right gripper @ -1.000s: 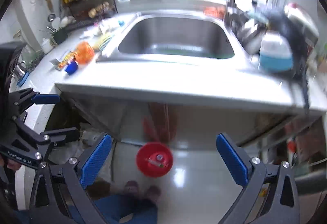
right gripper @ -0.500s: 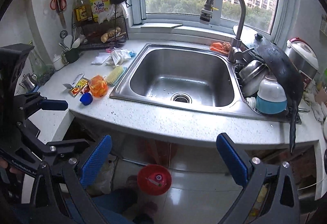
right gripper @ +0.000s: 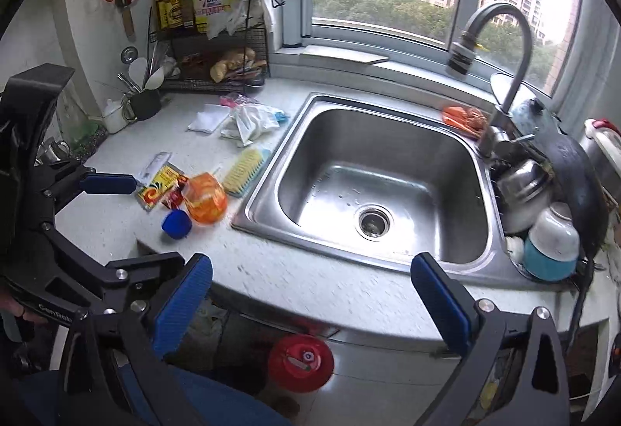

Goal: Collect trash
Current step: 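Raise both tools back toward the counter items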

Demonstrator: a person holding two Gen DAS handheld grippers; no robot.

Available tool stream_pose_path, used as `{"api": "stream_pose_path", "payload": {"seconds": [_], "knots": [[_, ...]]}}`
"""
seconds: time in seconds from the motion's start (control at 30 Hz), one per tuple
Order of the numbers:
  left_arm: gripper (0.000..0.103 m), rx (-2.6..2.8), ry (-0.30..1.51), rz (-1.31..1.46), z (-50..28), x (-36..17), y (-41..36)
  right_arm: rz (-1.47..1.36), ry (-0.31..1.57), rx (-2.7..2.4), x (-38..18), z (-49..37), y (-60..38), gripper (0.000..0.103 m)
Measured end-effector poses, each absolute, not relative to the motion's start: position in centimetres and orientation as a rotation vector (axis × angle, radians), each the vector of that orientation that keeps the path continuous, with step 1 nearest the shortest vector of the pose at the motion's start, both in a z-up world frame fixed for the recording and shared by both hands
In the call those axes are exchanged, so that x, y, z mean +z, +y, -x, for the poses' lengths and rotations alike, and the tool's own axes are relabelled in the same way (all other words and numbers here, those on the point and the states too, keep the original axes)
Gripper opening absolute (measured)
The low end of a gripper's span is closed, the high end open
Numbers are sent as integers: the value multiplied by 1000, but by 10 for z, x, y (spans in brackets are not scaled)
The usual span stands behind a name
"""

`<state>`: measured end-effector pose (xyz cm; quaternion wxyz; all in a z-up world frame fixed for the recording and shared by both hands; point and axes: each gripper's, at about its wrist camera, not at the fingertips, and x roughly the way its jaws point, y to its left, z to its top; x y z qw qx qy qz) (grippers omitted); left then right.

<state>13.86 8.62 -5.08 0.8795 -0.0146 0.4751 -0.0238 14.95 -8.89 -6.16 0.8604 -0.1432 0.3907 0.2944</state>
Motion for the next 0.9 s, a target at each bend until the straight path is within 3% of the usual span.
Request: {"api": "stream_pose_path", "payload": {"seconds": [0.57,0.9], "knots": [[102,92,1037,151,-134,-87,238,364,914,729,-92,-184,25,102],[102,88,1129,203,-134,-129,280,446,1062,778,-136,-203,84,100]]}}
